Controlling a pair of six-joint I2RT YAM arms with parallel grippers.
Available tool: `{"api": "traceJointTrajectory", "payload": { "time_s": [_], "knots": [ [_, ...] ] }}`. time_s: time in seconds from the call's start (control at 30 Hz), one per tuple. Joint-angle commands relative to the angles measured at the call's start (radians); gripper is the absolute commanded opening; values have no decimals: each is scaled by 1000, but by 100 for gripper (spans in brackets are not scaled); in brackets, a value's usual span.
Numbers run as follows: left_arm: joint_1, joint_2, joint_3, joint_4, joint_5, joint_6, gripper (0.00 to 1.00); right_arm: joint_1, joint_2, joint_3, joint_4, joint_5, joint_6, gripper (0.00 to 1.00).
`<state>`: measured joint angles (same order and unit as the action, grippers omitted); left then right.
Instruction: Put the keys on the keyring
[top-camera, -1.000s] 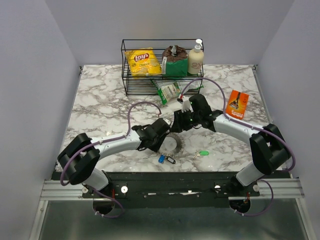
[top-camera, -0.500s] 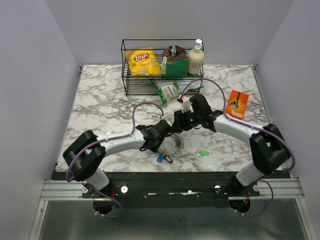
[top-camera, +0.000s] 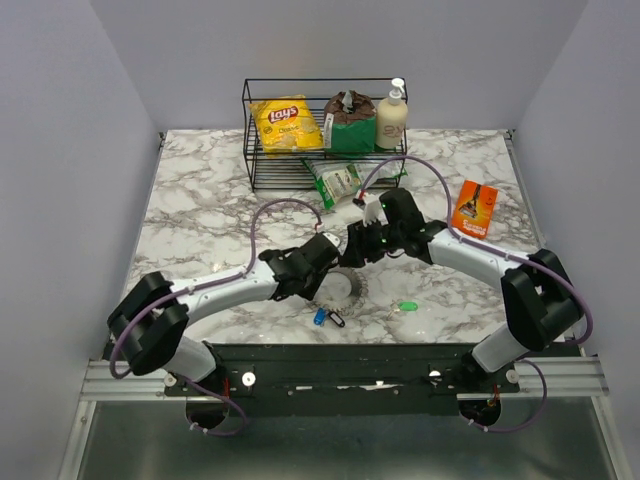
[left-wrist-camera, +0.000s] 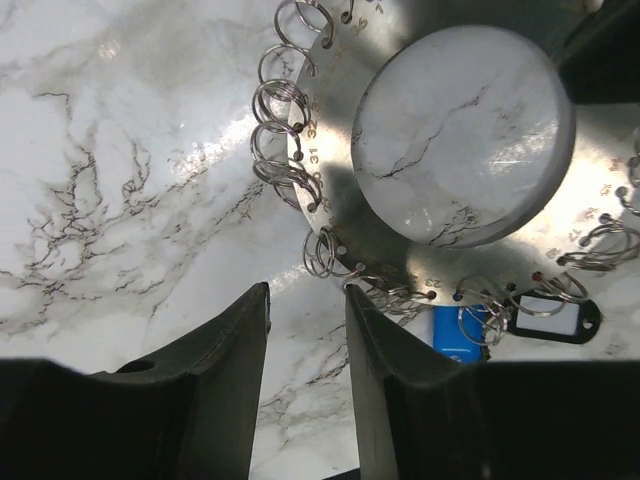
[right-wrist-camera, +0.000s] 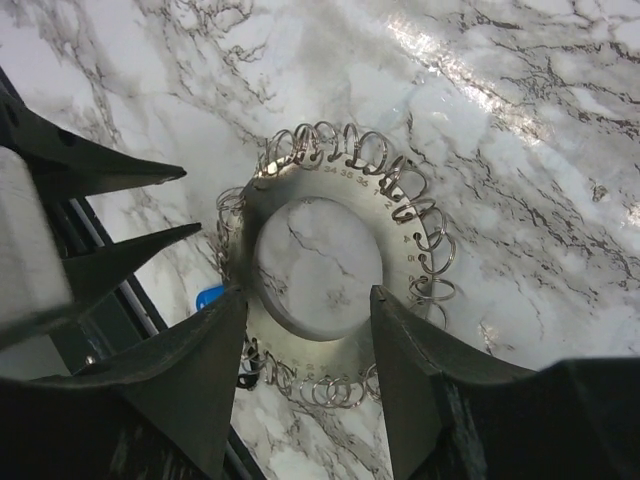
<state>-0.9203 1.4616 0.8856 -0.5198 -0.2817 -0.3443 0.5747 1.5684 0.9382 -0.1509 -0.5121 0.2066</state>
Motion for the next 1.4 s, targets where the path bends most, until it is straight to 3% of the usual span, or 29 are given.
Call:
{"api": "traceJointTrajectory", "payload": {
  "time_s": [0.0,0.2,0.33,0.5,0.63,0.8,1.37],
  "knots": [
    [78,-151,-51,73,74,-36,50,23,-67,-3,16,-9,-79,63],
    [337,-332,-166,174,258,-160,61,177,-36,78,-16,82,-168,69],
    [559,-431,-258,260,525,-258,71,330,59,178,-93,187,-252,70],
    [835,-448,-355,406,830,-346,80,422,186,278,-144,313,-311,70],
    [969,-414,-416,515,1004,-421,80,468,261,335,-186,368,-349,70],
    [992,-415,-433,569,1021,-423,81,493,352,402,-243,478,-369,68],
    [992,-420,-448,603,1038,-424,81,491,389,386,-249,472,-377,55]
  ]
}}
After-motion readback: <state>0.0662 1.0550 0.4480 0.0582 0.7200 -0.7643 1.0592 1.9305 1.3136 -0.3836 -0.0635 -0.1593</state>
